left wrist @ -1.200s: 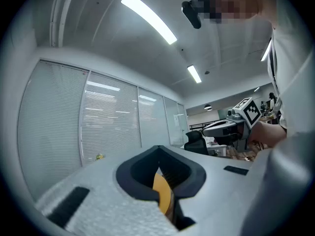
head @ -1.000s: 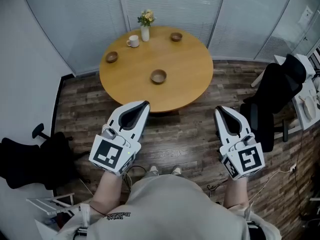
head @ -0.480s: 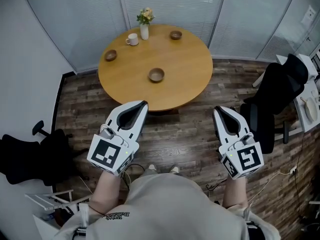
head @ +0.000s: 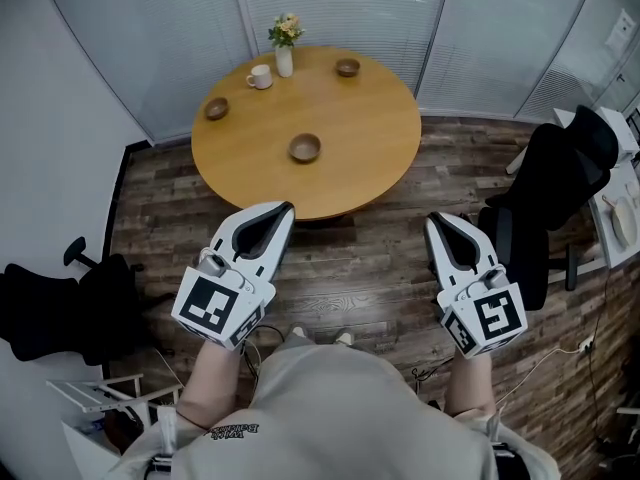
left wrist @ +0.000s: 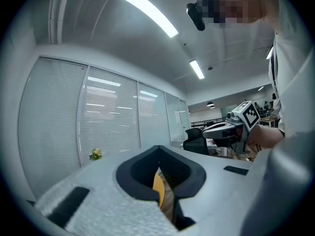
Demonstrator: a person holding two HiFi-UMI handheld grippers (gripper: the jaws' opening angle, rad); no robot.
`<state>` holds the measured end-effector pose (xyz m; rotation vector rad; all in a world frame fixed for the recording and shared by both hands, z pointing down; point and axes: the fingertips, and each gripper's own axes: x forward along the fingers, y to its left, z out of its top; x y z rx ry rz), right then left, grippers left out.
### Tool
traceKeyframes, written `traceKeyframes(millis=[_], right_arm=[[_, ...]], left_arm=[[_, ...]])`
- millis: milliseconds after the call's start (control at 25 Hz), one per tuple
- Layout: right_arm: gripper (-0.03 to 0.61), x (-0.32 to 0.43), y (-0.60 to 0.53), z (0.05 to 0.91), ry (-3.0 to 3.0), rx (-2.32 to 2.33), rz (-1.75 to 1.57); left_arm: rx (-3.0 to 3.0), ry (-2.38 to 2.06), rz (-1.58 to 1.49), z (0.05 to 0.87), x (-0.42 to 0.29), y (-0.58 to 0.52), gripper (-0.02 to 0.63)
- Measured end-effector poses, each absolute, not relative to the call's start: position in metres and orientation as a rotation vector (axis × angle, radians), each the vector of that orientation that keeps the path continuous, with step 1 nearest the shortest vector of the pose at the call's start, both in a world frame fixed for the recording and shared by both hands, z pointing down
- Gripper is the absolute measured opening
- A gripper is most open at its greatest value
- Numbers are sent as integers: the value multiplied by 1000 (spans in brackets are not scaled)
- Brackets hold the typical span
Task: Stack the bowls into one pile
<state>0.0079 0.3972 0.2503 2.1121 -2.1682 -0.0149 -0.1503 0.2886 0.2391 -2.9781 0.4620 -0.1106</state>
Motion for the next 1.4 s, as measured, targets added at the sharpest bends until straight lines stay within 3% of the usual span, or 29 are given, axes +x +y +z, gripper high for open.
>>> traceKeyframes(millis=[640,1400], right_arm=[[35,43,408,259,-2193,2146,15],[35,74,343,275,-2166,2133,28]], left_arm=[[-2947,495,-149,247,-123,298,20],[-2962,505,-134,263,-95,231,21]])
